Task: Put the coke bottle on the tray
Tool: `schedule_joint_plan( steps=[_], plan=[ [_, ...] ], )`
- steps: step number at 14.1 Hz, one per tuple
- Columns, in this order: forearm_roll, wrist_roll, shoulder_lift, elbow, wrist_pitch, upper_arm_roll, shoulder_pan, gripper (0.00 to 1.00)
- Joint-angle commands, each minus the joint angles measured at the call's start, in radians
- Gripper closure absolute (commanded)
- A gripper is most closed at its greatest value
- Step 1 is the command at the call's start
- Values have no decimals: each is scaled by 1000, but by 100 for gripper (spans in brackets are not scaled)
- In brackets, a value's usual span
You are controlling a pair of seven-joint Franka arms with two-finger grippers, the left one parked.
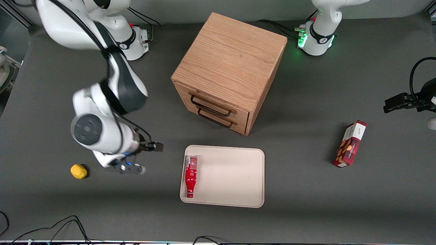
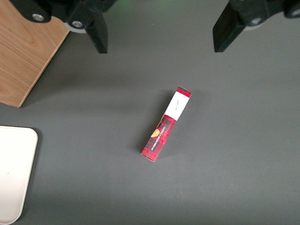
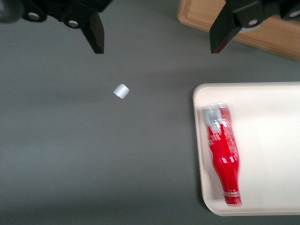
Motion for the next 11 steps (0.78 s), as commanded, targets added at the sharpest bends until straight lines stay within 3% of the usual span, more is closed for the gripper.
schedule_joint_plan(
  steps=[1, 4, 7, 9, 10, 11],
  plan=[
    [16, -144, -331, -356, 25, 22, -111, 0],
    [19, -264, -437, -378, -79, 22, -198, 0],
    [75, -260, -470, -363, -93, -3, -255, 0],
    [77, -278, -462, -317, -152, 8, -307, 0],
    [76, -298, -454, -293, -177, -16, -286, 0],
    [71, -345, -454, -282, -215, -100, -211, 0]
  ],
)
